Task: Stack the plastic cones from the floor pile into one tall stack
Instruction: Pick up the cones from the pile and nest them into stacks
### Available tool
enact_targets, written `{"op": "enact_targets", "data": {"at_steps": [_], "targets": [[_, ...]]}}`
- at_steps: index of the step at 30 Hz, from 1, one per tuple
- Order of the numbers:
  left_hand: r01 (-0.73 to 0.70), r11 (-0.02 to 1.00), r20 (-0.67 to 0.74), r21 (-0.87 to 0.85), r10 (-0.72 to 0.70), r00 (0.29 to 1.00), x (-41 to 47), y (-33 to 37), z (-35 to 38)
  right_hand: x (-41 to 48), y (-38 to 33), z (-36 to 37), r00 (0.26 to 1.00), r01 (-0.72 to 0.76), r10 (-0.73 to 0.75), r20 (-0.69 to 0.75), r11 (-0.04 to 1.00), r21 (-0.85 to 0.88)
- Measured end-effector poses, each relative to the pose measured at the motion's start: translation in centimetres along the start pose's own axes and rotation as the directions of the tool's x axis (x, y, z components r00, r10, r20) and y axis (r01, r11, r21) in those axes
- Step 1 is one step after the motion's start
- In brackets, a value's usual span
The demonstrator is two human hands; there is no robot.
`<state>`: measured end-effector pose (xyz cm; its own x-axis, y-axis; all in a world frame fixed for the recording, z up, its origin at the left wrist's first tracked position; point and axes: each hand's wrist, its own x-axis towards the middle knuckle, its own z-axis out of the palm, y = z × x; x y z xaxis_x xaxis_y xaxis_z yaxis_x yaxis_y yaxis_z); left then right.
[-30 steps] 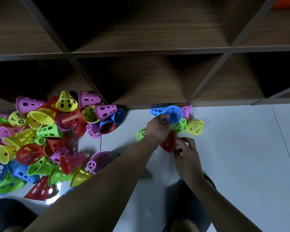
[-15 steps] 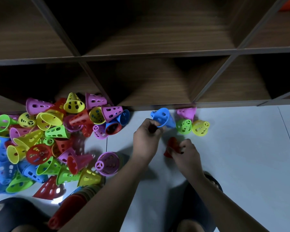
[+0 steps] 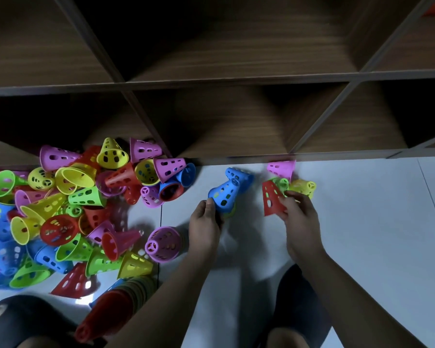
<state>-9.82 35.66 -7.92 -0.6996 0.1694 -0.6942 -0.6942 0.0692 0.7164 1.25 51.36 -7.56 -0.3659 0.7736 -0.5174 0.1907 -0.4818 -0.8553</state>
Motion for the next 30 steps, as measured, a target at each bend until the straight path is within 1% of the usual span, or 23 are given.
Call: {"op": "enact_targets", "data": {"at_steps": [1,3,5,8,10,12,14,17,19,22,24,27,28,30], "targets": [[0.014,1.000,-0.004,0.025,-0.014,1.000,0.2,-0.3,-0.1,-0.2,-0.7,0.7,0.999,0.024,-0.025,0.023,0.999,0.038],[0.029,0.995,-0.007,0.091,-0.029,1.000,0.4,-0.9,-0.3,-0.3,-1.6,2.3,0.996,0.059,-0.062,0.065,0.997,0.049],[0.040,0.987,-0.003,0.157,-0.040,0.999,0.6,-1.5,-0.6,-0.4,-2.0,3.9,0.989,0.107,-0.105,0.105,0.994,-0.013],[0.052,0.971,-0.009,0.234,-0.051,0.999,0.9,-2.1,-0.7,-0.7,-2.0,5.6,0.962,0.194,-0.164,0.218,0.973,-0.123],[0.085,0.974,-0.028,0.212,-0.081,0.996,1.0,-2.2,-0.5,-1.0,-1.6,6.2,0.930,0.276,-0.210,0.302,0.941,-0.195],[0.116,0.973,-0.050,0.197,-0.108,0.993,1.3,-2.2,-0.3,-1.3,-0.7,6.4,0.900,0.324,-0.212,0.381,0.911,-0.256],[0.139,0.966,-0.050,0.216,-0.131,0.990,1.5,-2.1,-0.3,-1.2,0.9,6.2,0.880,0.367,-0.199,0.431,0.861,-0.351],[0.158,0.953,-0.053,0.258,-0.149,0.987,1.5,-1.8,-0.3,-0.5,3.1,5.1,0.842,0.468,-0.183,0.507,0.714,-0.520],[0.139,0.948,-0.109,0.288,-0.111,0.988,1.7,-1.6,-0.5,-0.3,3.7,4.3,0.822,0.521,-0.178,0.540,0.619,-0.588],[0.112,0.908,-0.214,0.403,-0.025,0.976,1.7,-0.8,-0.6,0.2,3.9,3.3,0.803,0.562,-0.193,0.564,0.561,-0.608],[0.066,0.895,-0.239,0.440,0.046,0.970,1.5,0.0,-0.5,0.6,3.6,2.7,0.808,0.566,-0.214,0.549,0.542,-0.621],[-0.054,0.851,-0.185,0.522,0.175,0.967,1.3,1.2,0.6,1.3,2.8,1.8,0.800,0.600,-0.335,0.499,0.478,-0.641],[-0.107,0.837,-0.151,0.536,0.220,0.964,1.1,1.7,1.2,1.6,2.4,1.5,0.783,0.621,-0.393,0.483,0.436,-0.652],[-0.208,0.812,-0.066,0.545,0.289,0.955,0.9,2.4,2.4,2.3,1.4,0.8,0.732,0.652,-0.493,0.470,0.309,-0.692]]}}
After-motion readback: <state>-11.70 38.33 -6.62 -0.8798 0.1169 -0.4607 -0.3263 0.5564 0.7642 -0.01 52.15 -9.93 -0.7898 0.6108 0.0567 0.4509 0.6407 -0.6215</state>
